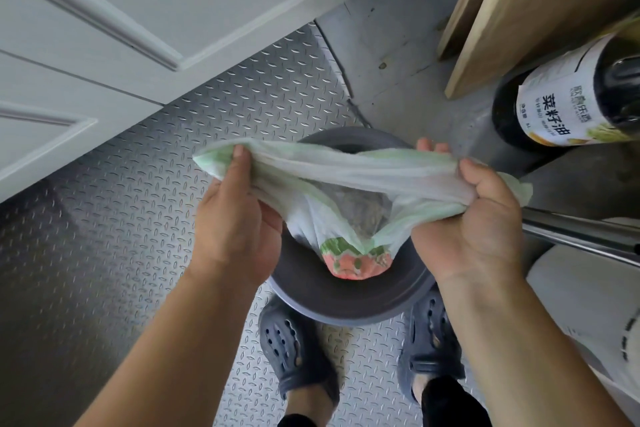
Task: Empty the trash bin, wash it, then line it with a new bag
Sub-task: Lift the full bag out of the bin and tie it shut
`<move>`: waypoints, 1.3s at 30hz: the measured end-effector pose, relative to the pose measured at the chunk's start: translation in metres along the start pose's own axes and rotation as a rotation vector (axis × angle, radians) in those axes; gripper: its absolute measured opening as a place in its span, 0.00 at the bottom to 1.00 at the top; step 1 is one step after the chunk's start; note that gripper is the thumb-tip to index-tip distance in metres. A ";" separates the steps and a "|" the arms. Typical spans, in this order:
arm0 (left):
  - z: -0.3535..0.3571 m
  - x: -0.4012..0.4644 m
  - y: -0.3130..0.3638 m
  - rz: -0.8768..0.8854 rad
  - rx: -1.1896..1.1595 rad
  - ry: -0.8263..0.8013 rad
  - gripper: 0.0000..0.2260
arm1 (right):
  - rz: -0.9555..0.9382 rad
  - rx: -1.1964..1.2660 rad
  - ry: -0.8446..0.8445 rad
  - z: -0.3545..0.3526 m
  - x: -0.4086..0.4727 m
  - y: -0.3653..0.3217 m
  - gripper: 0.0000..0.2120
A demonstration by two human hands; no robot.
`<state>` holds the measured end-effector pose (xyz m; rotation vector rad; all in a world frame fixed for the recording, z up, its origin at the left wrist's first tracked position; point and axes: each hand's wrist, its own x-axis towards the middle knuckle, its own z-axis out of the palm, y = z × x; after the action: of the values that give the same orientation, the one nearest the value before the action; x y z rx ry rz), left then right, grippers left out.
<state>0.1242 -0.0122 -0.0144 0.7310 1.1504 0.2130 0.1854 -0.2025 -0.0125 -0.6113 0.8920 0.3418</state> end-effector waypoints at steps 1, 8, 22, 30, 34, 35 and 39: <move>0.000 -0.001 -0.003 -0.024 0.000 0.003 0.08 | -0.014 0.019 0.001 0.002 0.000 -0.002 0.17; -0.005 -0.003 -0.031 -0.025 0.285 0.045 0.10 | -0.016 -0.256 -0.129 -0.002 0.000 -0.001 0.17; 0.000 -0.020 -0.048 0.033 0.603 -0.126 0.16 | 0.040 -0.800 -0.284 0.007 0.005 0.029 0.10; -0.002 -0.033 -0.049 0.309 0.930 -0.310 0.12 | 0.057 -1.176 -0.308 0.005 0.022 0.065 0.06; -0.001 -0.040 -0.044 0.443 0.982 -0.339 0.11 | 0.339 -0.877 -0.212 0.012 0.028 0.058 0.08; -0.001 -0.040 -0.043 0.452 0.981 -0.342 0.13 | 0.358 -0.856 -0.206 0.013 0.029 0.055 0.08; 0.002 -0.038 -0.035 0.535 1.106 -0.376 0.11 | 0.305 -1.026 -0.342 0.013 0.031 0.050 0.14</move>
<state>0.1029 -0.0587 -0.0068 1.9667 0.6168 -0.1487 0.1858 -0.1552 -0.0489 -1.3065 0.4236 1.1769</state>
